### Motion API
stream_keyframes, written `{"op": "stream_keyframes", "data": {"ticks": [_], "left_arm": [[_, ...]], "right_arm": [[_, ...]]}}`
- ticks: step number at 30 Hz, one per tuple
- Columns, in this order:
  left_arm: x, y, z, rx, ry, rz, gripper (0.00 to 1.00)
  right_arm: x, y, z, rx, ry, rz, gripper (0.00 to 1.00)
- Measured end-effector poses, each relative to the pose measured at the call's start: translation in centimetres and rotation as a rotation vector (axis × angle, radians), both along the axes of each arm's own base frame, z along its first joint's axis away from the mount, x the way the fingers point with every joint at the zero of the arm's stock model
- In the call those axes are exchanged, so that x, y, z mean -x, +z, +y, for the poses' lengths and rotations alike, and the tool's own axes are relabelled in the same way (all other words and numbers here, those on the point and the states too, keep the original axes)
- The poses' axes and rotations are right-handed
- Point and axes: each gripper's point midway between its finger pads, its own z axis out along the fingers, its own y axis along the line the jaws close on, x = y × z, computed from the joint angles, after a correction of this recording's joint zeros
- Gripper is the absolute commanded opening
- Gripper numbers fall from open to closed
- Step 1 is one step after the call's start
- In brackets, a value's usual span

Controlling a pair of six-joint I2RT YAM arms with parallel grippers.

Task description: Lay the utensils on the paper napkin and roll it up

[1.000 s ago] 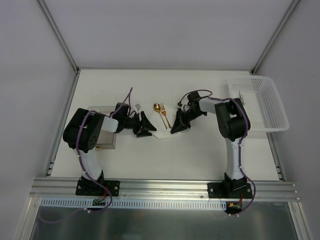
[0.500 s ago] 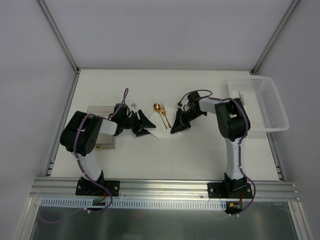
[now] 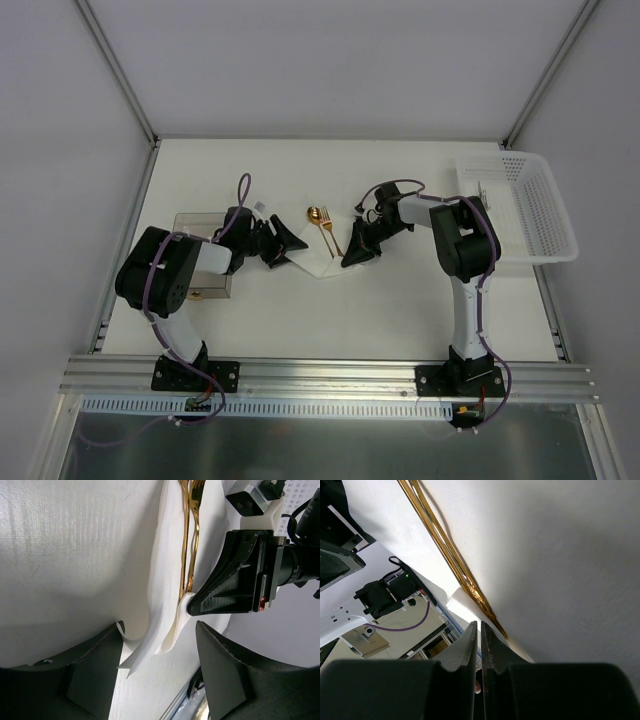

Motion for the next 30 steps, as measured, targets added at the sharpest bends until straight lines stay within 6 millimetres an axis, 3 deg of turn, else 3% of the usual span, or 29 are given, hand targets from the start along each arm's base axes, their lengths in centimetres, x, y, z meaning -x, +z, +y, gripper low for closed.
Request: {"op": "stream_keyframes", "data": {"ticks": [11, 23, 30], "left_arm": [[-0.8, 0.5, -0.3, 0.017, 0.004, -0.035, 0.60], [-4.7, 0.3, -2.0, 0.055, -0.022, -0.062, 0.59], [-4.5, 0.2, -2.2, 0.059, -0.054, -0.061, 0.56]], "right_arm": [[-0.1, 0.0, -0.1, 0.000, -0.003, 0.000, 0.10], [-0.1, 0.0, -0.1, 0.000, -0.005, 0.000, 0.10], [-0.2, 0.0, -0.2, 0.000, -0.006, 0.000, 0.10]]}}
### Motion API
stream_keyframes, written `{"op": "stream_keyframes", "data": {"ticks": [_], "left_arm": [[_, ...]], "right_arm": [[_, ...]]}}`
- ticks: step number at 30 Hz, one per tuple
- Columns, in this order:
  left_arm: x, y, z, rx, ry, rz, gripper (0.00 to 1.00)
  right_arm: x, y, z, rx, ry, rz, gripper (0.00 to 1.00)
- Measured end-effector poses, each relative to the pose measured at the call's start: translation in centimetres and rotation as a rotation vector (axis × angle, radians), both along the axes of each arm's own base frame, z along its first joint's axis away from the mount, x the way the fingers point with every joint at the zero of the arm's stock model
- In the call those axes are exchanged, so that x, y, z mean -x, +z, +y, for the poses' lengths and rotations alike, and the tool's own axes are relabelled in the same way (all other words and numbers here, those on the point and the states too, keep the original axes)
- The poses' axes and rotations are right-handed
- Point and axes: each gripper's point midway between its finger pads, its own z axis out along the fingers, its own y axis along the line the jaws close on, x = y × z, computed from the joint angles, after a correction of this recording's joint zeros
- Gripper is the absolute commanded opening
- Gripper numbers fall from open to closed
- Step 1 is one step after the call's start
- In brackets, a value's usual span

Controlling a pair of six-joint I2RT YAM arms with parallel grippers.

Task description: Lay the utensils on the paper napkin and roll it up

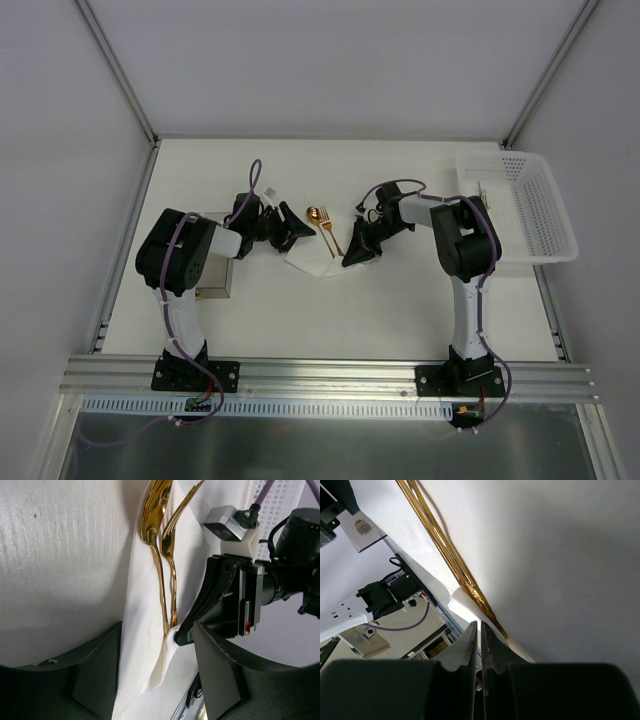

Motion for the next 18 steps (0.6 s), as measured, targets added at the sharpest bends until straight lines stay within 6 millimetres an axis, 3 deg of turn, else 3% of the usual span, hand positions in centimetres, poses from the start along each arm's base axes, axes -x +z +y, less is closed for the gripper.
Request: {"op": "stream_keyframes", "data": {"ticks": [4, 11, 14, 18], "left_arm": [[1.0, -0.3, 0.1, -0.009, -0.034, 0.008, 0.52], [5.4, -0.5, 1.3, -0.045, -0.069, 0.057, 0.51], [6.1, -0.2, 1.6, -0.055, -0.077, 0.059, 0.50], [6.2, 0.2, 1.7, -0.061, -0.084, 0.048, 0.41]], "right_arm": [[0.0, 0.0, 0.0, 0.000, -0.001, 0.000, 0.10], [-0.1, 0.0, -0.1, 0.001, -0.002, 0.000, 0.10], [-0.1, 0.0, -0.1, 0.001, -0.002, 0.000, 0.10], [-0.1, 0.0, -0.1, 0.002, -0.002, 0.000, 0.10]]}}
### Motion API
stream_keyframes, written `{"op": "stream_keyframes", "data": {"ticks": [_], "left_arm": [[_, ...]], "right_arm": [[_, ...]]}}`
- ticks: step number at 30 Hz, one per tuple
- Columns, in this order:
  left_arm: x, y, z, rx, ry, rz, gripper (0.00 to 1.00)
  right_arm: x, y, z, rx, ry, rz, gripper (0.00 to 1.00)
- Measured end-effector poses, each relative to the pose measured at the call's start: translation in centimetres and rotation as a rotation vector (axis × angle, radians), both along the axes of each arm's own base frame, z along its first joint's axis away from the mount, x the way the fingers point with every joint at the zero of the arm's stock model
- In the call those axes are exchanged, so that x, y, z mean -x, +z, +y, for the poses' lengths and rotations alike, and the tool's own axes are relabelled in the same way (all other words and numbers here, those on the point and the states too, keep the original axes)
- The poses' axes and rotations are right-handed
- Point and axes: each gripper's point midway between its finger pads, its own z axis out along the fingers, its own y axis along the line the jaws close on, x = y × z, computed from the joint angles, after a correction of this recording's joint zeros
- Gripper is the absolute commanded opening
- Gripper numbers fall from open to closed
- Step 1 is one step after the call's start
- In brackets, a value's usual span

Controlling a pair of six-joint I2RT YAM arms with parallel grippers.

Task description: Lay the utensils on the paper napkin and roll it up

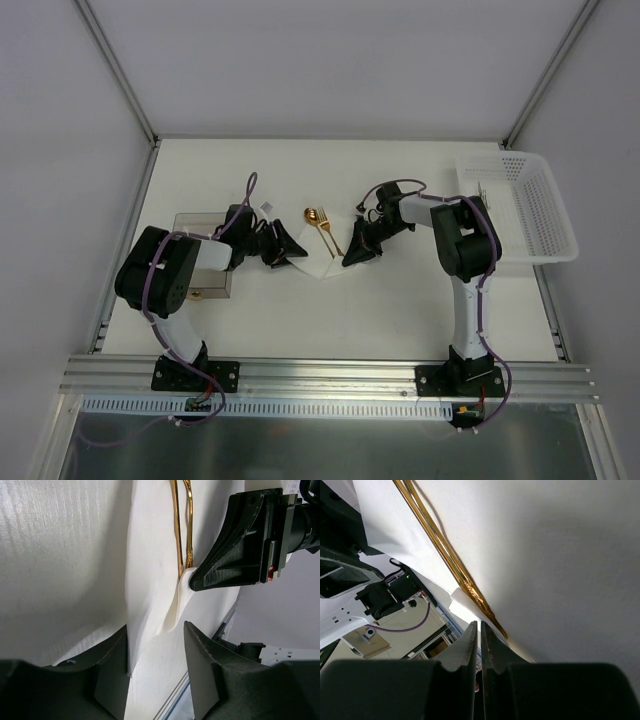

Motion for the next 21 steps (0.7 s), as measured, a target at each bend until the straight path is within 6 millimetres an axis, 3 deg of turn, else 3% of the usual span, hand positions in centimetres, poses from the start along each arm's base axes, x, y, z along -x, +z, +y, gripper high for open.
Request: {"op": "stream_keyframes", "data": {"ticks": [4, 8, 15, 21], "left_arm": [[-0.1, 0.1, 0.0, -0.004, -0.004, 0.003, 0.21], [-1.5, 1.7, -0.7, 0.016, -0.014, -0.036, 0.11], [-2.6, 4.2, -3.4, 0.065, -0.084, -0.096, 0.03], [-2.8, 4.2, -6.0, 0.087, -0.135, -0.087, 0.01]], "right_arm": [[0.0, 0.0, 0.0, 0.001, 0.000, 0.000, 0.10], [0.0, 0.0, 0.0, 0.002, 0.000, 0.000, 0.09], [0.0, -0.1, -0.1, 0.015, -0.001, 0.002, 0.08], [0.0, -0.1, -0.1, 0.028, -0.002, 0.006, 0.08]]}}
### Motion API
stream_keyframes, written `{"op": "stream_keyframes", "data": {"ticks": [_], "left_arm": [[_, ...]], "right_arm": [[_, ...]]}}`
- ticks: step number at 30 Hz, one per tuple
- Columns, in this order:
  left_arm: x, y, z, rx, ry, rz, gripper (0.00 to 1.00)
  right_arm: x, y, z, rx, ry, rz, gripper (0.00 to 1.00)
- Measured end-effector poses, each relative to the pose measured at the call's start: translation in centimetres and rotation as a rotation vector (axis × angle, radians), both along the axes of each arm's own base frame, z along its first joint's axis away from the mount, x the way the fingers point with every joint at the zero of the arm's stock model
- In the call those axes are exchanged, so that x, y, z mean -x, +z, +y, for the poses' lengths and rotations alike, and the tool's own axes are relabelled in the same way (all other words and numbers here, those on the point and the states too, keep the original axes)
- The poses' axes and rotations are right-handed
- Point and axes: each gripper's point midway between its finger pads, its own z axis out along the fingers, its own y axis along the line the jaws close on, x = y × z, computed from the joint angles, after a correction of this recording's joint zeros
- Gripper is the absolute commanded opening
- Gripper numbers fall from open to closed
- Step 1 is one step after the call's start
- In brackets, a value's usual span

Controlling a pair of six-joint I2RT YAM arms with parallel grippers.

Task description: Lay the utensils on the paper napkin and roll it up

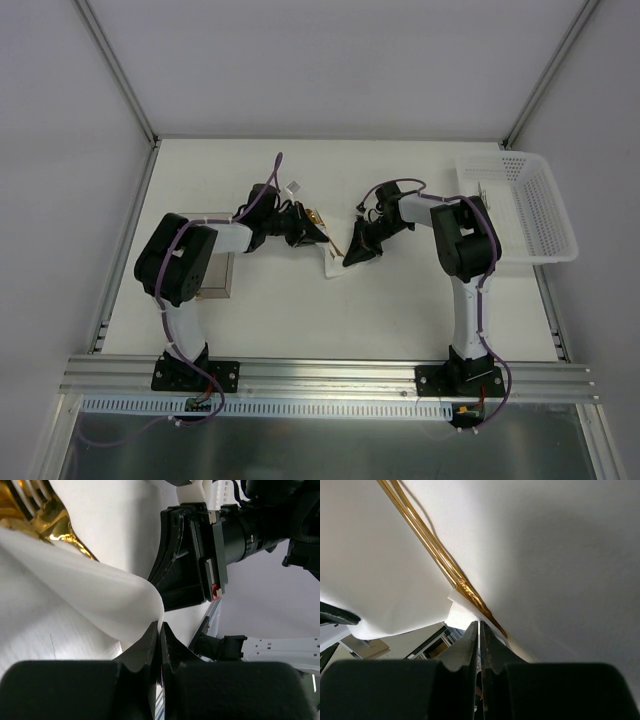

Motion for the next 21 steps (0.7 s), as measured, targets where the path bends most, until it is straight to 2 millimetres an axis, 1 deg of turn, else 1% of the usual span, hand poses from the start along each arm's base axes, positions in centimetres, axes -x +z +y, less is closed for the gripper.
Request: {"op": "stream_keyframes", "data": {"ticks": [5, 9, 14, 16, 19, 21], "left_arm": [[-0.6, -0.8, -1.5, 0.006, -0.012, 0.031, 0.01], [-1.0, -1.6, -2.0, 0.015, 0.010, 0.076, 0.00], [-2.0, -3.2, -2.4, 0.028, 0.073, 0.152, 0.00], [-2.3, -3.8, -2.9, 0.026, 0.087, 0.171, 0.00], [-2.6, -4.0, -3.9, 0.027, 0.090, 0.179, 0.00], [-2.8, -3.7, -4.5, 0.032, 0.089, 0.167, 0.00]], "right_arm": [[0.0, 0.0, 0.0, 0.008, 0.001, 0.002, 0.08], [0.0, 0.0, 0.0, 0.012, 0.001, 0.004, 0.07], [0.0, 0.0, -0.1, 0.012, 0.003, 0.003, 0.07], [0.0, 0.0, 0.0, 0.013, 0.004, 0.003, 0.07], [0.0, 0.0, 0.0, 0.013, 0.005, 0.003, 0.07], [0.0, 0.0, 0.0, 0.013, 0.006, 0.003, 0.07]]}}
